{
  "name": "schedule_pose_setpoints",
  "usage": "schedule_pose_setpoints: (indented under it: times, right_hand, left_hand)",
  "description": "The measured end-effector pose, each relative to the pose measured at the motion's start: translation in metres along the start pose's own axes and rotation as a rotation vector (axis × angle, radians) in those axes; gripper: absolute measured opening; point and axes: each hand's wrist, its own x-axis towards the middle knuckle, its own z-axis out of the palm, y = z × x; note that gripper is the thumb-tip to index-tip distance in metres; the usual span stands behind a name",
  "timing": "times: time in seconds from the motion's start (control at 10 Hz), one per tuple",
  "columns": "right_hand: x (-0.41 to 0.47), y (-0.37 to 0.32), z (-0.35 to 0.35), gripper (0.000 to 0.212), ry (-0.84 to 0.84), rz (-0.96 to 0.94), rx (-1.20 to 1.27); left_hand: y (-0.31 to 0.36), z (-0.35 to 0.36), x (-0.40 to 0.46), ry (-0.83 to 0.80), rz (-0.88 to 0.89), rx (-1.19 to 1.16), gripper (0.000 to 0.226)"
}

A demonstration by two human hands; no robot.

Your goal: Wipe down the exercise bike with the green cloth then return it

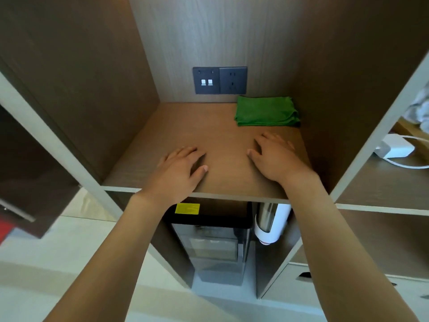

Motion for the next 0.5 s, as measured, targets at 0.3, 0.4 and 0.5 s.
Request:
schedule_pose_setpoints:
  times: [0.3, 0.4, 0.5]
  right_hand:
    - [-0.108, -0.046, 0.01, 0.047, 0.066, -0.012, -0.006]
    - [-0.147, -0.069, 0.019, 0.047, 0.126, -0.003, -0.021]
    - [-0.18, -0.094, 0.032, 0.052, 0.155, 0.028, 0.023]
  left_hand:
    - [-0.019, -0.009, -0.078, 0.017, -0.021, -0.045, 0.051]
    - [-0.035, -0.008, -0.116, 0.077, 0.037, -0.054, 0.05]
    - [-0.058, -0.009, -0.151, 0.088, 0.035, -0.048, 0.052]
